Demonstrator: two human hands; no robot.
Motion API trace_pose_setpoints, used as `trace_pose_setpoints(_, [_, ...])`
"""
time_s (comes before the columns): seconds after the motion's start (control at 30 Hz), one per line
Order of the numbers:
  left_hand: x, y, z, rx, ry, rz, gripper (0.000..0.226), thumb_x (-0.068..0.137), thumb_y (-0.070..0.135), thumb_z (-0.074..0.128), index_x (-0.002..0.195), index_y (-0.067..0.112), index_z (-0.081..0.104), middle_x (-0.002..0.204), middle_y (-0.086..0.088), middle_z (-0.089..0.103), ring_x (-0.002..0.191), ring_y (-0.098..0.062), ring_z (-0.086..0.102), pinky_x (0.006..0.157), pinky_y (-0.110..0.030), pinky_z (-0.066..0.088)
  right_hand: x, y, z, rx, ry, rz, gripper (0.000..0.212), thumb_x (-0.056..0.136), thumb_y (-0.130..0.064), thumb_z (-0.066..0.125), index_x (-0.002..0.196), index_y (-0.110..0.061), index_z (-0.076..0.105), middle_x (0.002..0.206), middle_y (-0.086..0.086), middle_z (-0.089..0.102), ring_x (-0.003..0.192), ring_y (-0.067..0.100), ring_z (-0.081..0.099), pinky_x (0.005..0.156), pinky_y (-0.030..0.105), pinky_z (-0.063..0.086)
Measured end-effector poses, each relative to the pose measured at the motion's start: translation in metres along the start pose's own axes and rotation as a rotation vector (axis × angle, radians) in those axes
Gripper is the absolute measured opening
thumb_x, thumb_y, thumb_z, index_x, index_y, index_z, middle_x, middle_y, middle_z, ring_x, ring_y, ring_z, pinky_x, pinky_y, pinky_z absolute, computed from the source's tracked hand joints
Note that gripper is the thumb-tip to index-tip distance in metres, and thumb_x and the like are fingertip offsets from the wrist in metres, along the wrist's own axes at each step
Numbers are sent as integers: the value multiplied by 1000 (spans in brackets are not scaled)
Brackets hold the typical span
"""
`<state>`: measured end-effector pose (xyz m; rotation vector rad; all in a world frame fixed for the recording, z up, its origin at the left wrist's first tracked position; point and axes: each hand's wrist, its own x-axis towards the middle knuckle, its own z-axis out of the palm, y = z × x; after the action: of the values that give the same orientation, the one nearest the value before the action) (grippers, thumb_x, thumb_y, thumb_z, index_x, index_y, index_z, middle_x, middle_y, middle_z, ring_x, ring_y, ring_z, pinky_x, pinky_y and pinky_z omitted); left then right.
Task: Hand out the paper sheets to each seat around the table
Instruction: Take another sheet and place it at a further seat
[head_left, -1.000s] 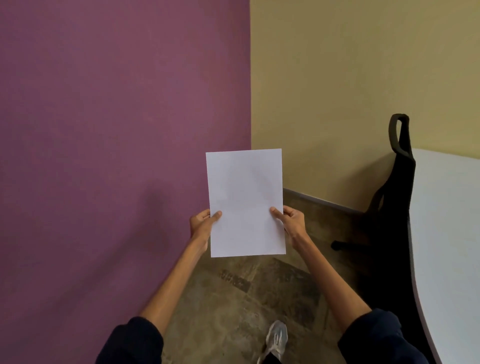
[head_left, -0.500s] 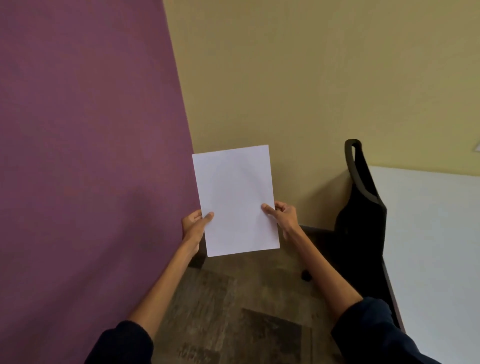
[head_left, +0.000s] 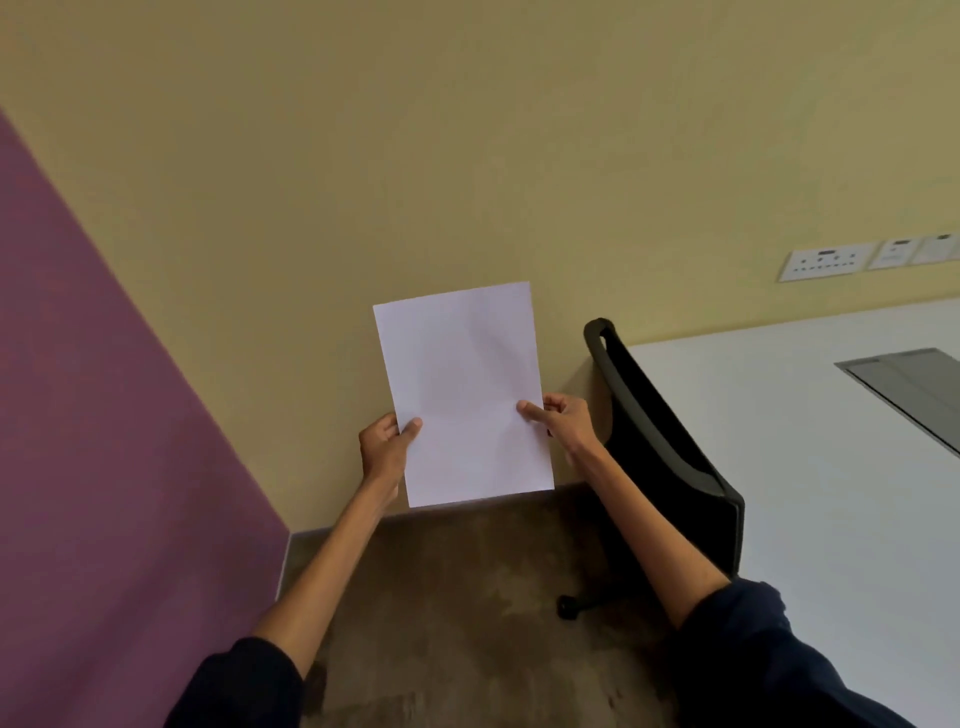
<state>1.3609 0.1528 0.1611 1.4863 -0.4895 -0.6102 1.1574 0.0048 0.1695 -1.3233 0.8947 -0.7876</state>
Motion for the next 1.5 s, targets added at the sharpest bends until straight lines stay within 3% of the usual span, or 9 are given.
trace_pose_setpoints(0.17, [97, 32, 61, -2, -137, 30, 19, 88, -1, 65, 107, -6, 66, 107, -15, 69, 89, -25, 68, 91, -42, 54, 64, -24, -19, -37, 105, -103, 9, 83, -18, 78, 75, -19, 73, 68, -12, 74, 58, -2, 66, 53, 9, 46])
trace_pose_setpoints(0.33, [166, 62, 149, -23, -315, 29, 21, 88, 2, 67, 108, -5, 67, 101, -12, 69, 77, -16, 66, 74, -28, 59, 113, -52, -66, 32, 290, -150, 10, 79, -18, 81, 84, -9, 78, 88, 14, 77, 76, 21, 72, 71, 33, 58])
trace_pose_setpoints(0.47, [205, 82, 229, -7, -457, 44, 20, 87, 3, 68, 107, -2, 67, 87, -1, 70, 60, -3, 67, 55, -15, 55, 148, -66, -119, 105, 382, -182, 7, 79, -14, 81, 85, -14, 77, 87, 3, 78, 77, 17, 74, 68, 25, 58])
trace_pose_setpoints(0.57, [223, 88, 288, 30, -552, 83, 18, 87, 6, 69, 104, 2, 68, 74, 8, 70, 47, 4, 60, 46, -12, 47, 174, -69, -165, 111, 459, -196, 11, 80, -16, 80, 90, -12, 76, 89, 3, 77, 80, 17, 73, 74, 31, 60])
trace_pose_setpoints(0.8, [239, 87, 414, 84, -803, 86, 14, 86, 11, 72, 99, 14, 69, 98, -3, 73, 78, -15, 72, 65, -23, 59, 201, -61, -266, 148, 617, -157, 7, 81, -12, 78, 87, -10, 76, 90, 8, 75, 84, 23, 71, 82, 42, 60])
trace_pose_setpoints(0.9, [236, 79, 460, 99, -879, 60, 19, 85, 9, 73, 103, 14, 67, 98, -4, 72, 73, -8, 72, 63, -20, 59, 200, -50, -298, 156, 706, -132, 5, 82, -11, 77, 87, -11, 75, 90, 6, 75, 81, 21, 71, 79, 39, 60])
trace_pose_setpoints(1.07, [228, 50, 529, 140, -974, -25, 44, 84, 5, 73, 123, 1, 55, 106, -14, 68, 79, -15, 68, 60, -19, 59, 186, -31, -342, 189, 831, -80, 4, 82, -10, 76, 86, -9, 74, 85, 3, 76, 75, 15, 72, 63, 27, 59])
trace_pose_setpoints(1.3, [207, -8, 614, 271, -1127, -73, 53, 81, 7, 77, 127, -1, 50, 113, -20, 68, 81, -21, 68, 55, -19, 55, 163, 10, -392, 186, 1037, 34, 3, 84, -11, 75, 85, -9, 73, 85, 3, 74, 70, 11, 71, 58, 22, 56])
trace_pose_setpoints(1.5, [188, -67, 666, 407, -1239, -139, 55, 80, 4, 77, 125, -2, 46, 121, -29, 62, 103, -35, 64, 90, -47, 54, 148, 55, -409, 177, 1197, 193, 16, 85, -10, 74, 96, 1, 72, 95, 15, 73, 82, 24, 69, 67, 32, 59])
